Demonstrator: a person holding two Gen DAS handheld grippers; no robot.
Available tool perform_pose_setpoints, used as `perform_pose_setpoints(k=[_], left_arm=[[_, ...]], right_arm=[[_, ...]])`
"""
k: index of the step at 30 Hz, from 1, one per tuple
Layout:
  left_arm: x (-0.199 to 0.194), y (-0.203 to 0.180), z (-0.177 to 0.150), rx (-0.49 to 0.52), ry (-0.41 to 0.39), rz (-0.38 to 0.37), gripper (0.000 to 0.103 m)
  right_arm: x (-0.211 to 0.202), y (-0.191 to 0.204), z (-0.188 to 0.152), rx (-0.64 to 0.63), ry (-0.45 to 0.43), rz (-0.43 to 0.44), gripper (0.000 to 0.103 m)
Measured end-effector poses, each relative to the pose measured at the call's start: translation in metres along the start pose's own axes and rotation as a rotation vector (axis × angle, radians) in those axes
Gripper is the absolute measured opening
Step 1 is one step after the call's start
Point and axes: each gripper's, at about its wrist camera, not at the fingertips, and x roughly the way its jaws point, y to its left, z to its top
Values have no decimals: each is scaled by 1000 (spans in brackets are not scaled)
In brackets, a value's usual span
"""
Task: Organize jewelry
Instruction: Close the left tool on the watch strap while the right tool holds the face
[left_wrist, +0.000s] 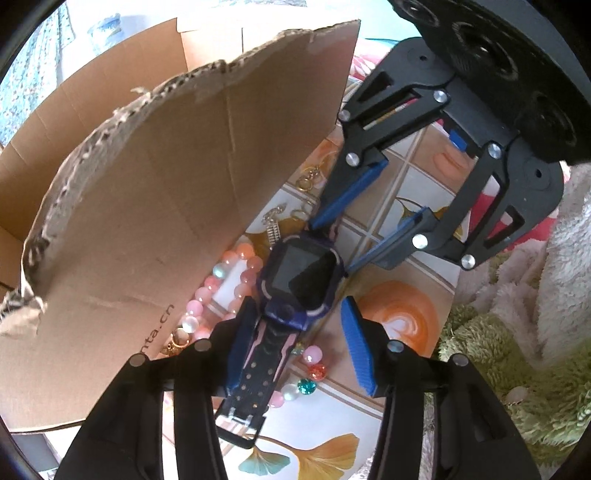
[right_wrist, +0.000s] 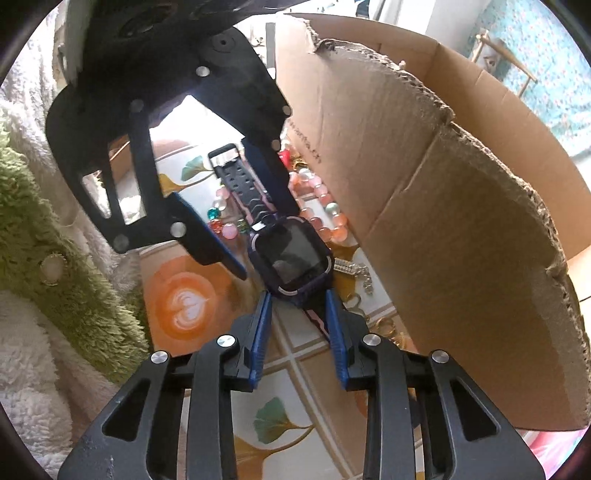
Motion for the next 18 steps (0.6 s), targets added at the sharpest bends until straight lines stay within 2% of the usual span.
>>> perform_pose_setpoints(k=[6,13,18], left_arm=[[-3,-5,2,36,-13,19,46],[-1,-13,-4,69,-22,50,41],[-5,-19,-11,74,-45,72,40]], right_arm=[[-7,6,2,-11,7,-20,21],[-4,0,8,-49,29,-15,29],[1,-4,14,-40,31,19,31]])
